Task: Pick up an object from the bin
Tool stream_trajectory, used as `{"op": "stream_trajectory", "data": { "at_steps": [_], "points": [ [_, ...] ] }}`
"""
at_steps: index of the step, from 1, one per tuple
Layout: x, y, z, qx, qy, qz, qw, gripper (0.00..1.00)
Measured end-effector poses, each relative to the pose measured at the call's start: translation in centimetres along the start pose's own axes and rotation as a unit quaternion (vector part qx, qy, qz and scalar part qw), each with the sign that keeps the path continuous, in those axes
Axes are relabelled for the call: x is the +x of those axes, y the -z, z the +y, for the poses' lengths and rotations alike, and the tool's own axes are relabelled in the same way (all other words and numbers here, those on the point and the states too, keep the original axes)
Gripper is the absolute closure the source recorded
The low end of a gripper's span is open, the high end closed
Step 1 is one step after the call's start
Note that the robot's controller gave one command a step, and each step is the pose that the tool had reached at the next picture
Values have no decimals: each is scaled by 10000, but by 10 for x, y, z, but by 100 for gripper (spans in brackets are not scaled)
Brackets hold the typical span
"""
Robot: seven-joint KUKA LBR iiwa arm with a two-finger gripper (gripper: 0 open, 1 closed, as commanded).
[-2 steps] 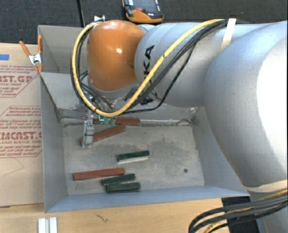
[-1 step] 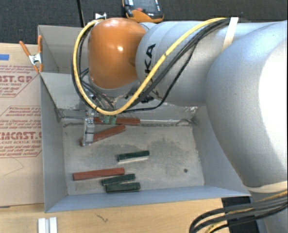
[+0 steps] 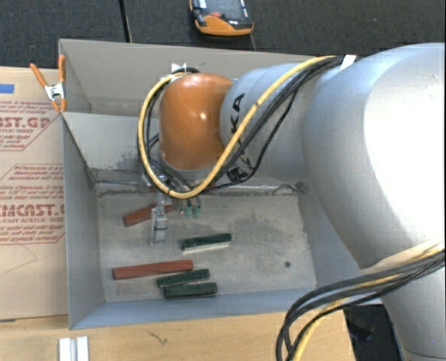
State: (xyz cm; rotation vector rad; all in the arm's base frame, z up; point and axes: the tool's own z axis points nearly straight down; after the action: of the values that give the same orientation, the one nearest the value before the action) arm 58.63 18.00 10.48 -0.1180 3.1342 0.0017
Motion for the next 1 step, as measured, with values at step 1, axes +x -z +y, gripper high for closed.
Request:
{"op": "stream_trajectory", "data": {
  "at_steps": [1],
  "points": [
    [80,30,-7,10,337,59,9994,0]
  ]
}}
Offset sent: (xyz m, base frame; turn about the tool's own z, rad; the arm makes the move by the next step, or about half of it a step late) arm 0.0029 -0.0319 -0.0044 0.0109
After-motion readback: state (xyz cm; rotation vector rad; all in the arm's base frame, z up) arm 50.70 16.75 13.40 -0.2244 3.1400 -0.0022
